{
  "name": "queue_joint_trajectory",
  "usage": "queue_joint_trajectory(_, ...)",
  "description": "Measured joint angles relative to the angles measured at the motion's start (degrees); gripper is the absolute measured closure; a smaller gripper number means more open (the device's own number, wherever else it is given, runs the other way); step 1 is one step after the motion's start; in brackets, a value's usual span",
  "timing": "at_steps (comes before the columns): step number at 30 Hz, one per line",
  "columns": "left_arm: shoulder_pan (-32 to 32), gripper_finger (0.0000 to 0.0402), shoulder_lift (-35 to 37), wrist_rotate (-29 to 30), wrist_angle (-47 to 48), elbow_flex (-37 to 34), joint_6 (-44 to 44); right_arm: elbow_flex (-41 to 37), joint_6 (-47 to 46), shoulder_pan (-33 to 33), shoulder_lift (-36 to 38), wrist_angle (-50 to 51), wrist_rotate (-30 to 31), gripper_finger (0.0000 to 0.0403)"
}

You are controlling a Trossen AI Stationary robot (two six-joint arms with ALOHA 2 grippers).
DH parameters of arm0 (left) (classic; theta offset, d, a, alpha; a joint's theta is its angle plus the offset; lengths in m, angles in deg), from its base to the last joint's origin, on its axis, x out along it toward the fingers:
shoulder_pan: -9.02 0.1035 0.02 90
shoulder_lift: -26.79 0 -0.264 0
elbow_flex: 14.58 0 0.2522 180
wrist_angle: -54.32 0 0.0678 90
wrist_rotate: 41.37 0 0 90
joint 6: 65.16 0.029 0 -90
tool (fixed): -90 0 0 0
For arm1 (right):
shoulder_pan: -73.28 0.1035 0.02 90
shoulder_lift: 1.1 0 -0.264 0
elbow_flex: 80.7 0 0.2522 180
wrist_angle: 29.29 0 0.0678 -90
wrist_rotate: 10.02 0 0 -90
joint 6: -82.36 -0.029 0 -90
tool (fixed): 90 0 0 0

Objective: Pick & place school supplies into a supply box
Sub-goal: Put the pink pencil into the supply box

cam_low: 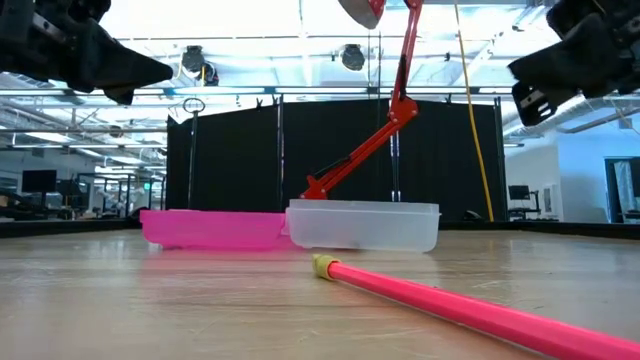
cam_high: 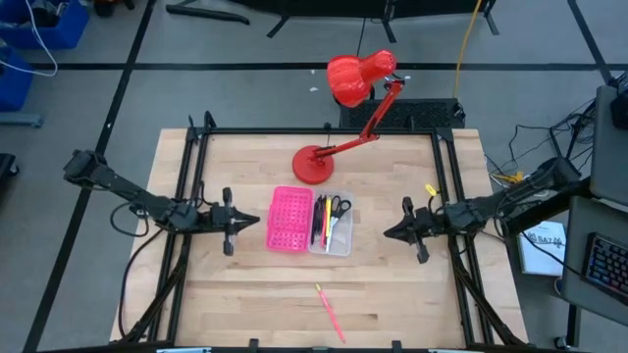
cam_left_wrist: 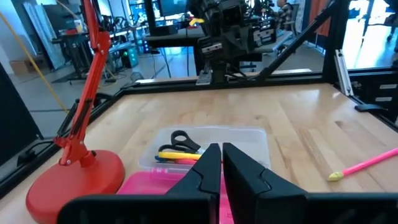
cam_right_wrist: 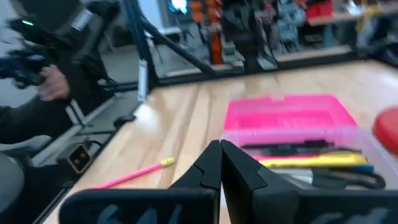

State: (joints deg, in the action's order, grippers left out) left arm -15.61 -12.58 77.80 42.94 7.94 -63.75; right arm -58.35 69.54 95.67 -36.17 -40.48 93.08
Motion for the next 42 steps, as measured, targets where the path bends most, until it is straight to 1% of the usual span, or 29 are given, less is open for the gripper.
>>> queue_joint_trajectory(2,0.0,0.0378,0.0,0.0,0.0,0.0,0.0,3.1,-2.6,2.5,-7.2,-0.2,3.7,0.0403)
queue_joint_trajectory(5,0.0,0.0388,0.0,-0.3,0.3,0.0,0.1,10.0,-7.1,6.4,-20.2,0.2,7.9,0.0403)
queue_joint_trajectory(8,0.0,0.0397,0.0,-0.5,1.6,0.0,0.1,19.5,-10.9,9.1,-33.2,0.8,10.3,0.0403)
queue_joint_trajectory(9,0.0,0.0397,0.0,-0.5,1.9,0.0,0.5,23.1,-12.4,9.7,-37.0,2.6,10.8,0.0403)
queue_joint_trajectory(11,0.0,0.0394,0.0,-0.3,1.9,0.0,2.2,30.6,-16.4,10.7,-43.6,8.8,10.8,0.0403)
queue_joint_trajectory(15,0.0,0.0373,0.0,-0.2,1.3,0.0,2.4,47.5,-27.8,12.2,-55.0,25.9,10.9,0.0403)
queue_joint_trajectory(18,0.0,0.0363,0.0,-0.2,1.5,0.0,1.5,60.8,-36.0,13.0,-63.1,40.5,10.2,0.0403)
queue_joint_trajectory(21,0.0,0.0361,0.0,-0.2,1.5,0.0,1.4,73.9,-43.5,13.0,-70.6,52.8,6.6,0.0403)
queue_joint_trajectory(23,0.0,0.036,0.0,-0.2,1.5,0.0,1.4,81.7,-47.5,13.0,-75.0,58.7,4.5,0.0403)
queue_joint_trajectory(25,0.0,0.036,0.0,-0.4,1.7,0.0,1.1,87.8,-51.5,12.4,-78.9,63.5,2.8,0.0403)
queue_joint_trajectory(27,0.0,0.036,0.0,-0.7,1.9,0.0,1.2,91.7,-55.9,11.6,-82.0,65.8,0.3,0.0403)
queue_joint_trajectory(29,0.0,0.036,0.0,-0.6,1.9,0.0,1.3,93.7,-60.5,10.2,-84.4,67.0,-3.3,0.0403)
queue_joint_trajectory(35,0.0,0.036,0.0,-0.6,1.0,0.0,4.8,94.6,-67.0,6.2,-89.4,67.3,-12.8,0.0403)
queue_joint_trajectory(39,0.0,0.036,0.0,-0.6,1.5,0.0,6.8,94.7,-66.4,4.5,-89.6,66.5,-13.0,0.0402)
queue_joint_trajectory(42,0.0,0.036,0.0,-0.6,2.0,0.0,8.2,94.7,-64.7,3.5,-89.3,65.4,-12.9,0.0386)
